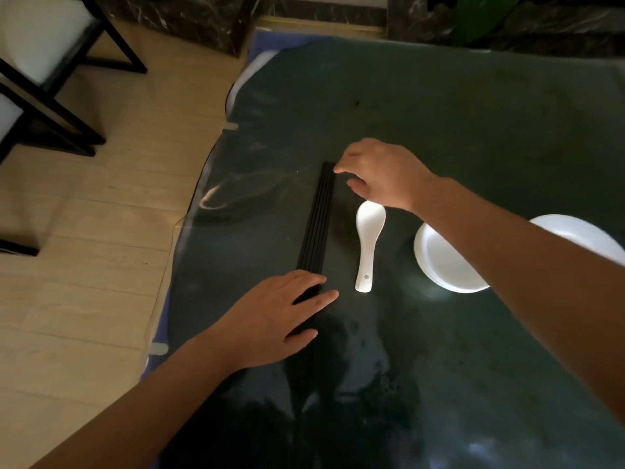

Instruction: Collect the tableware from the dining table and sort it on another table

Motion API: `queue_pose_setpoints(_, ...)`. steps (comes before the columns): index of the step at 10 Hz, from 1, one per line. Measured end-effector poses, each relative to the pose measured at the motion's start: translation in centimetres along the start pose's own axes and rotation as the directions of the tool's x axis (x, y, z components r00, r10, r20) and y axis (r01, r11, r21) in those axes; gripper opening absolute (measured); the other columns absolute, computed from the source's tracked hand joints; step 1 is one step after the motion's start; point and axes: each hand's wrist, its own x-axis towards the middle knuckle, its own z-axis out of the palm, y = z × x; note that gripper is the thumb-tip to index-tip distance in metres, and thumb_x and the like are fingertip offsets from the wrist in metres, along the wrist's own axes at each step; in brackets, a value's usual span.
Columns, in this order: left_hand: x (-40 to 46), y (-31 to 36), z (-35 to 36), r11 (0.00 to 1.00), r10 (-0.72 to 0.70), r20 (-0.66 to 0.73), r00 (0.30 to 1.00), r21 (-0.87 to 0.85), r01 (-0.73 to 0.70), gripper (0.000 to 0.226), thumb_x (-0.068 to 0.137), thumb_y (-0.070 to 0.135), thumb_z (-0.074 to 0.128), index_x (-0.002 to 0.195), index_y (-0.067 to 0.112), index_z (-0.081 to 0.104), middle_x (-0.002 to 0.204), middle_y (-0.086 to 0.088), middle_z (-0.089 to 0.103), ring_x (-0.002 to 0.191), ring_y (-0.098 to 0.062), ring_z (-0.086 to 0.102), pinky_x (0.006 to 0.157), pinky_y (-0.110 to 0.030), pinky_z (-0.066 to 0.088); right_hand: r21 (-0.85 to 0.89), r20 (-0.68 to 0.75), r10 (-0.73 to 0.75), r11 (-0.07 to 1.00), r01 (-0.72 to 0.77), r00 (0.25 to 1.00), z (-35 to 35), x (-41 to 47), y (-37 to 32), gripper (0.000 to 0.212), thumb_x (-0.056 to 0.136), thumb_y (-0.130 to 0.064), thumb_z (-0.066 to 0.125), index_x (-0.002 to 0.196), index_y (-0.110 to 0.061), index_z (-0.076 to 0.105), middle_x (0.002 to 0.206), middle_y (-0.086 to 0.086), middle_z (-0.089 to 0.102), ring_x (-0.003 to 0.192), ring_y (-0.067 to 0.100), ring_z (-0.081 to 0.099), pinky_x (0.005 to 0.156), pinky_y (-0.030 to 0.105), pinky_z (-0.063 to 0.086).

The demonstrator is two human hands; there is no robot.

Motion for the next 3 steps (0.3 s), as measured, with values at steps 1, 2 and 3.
queue_pose_setpoints(1, 0.0, 1.6, -1.4, 0.999, -0.049, -0.1, 0.994, -0.016, 0.048, 0.049, 0.084, 0.035, 0.053, 0.13, 0.017, 0.052, 0.125, -0.006, 0.059, 0.114, -0.02, 0.056, 0.091, -0.033, 0.046, 0.081, -0.024, 0.161, 0.984, -0.159, 0.987, -1.6, -3.6, 0.1, 0.027, 0.088, -0.02, 0.049, 0.111, -0.017, 0.063, 0.108, 0.009, 0.062, 0.106, 0.029, 0.054, 0.079, 0.039, 0.05)
queue_pose_setpoints(2, 3.2, 3.8, -4.9, 0.969, -0.243, -0.127, 0.962, -0.08, 0.234, 0.045, 0.087, 0.036, 0.051, 0.129, 0.019, 0.051, 0.117, -0.002, 0.064, 0.104, -0.019, 0.059, 0.09, -0.032, 0.044, 0.161, 0.026, 0.343, 0.926, -0.343, 0.939, -3.1, -10.5, -0.9, 0.024, 0.085, -0.026, 0.052, 0.104, -0.02, 0.065, 0.105, 0.008, 0.064, 0.102, 0.03, 0.058, 0.079, 0.037, 0.047)
queue_pose_setpoints(3, 5.4, 5.6, -7.2, 0.927, -0.356, 0.063, 0.932, -0.101, 0.361, 0.044, 0.088, 0.038, 0.05, 0.128, 0.019, 0.051, 0.118, -0.005, 0.062, 0.106, -0.022, 0.058, 0.091, -0.035, 0.045, 0.196, 0.173, 0.405, 0.879, -0.434, 0.898, -3.9, -13.9, -1.5, 0.025, 0.086, -0.03, 0.052, 0.108, -0.024, 0.063, 0.114, 0.004, 0.062, 0.108, 0.027, 0.056, 0.083, 0.035, 0.045)
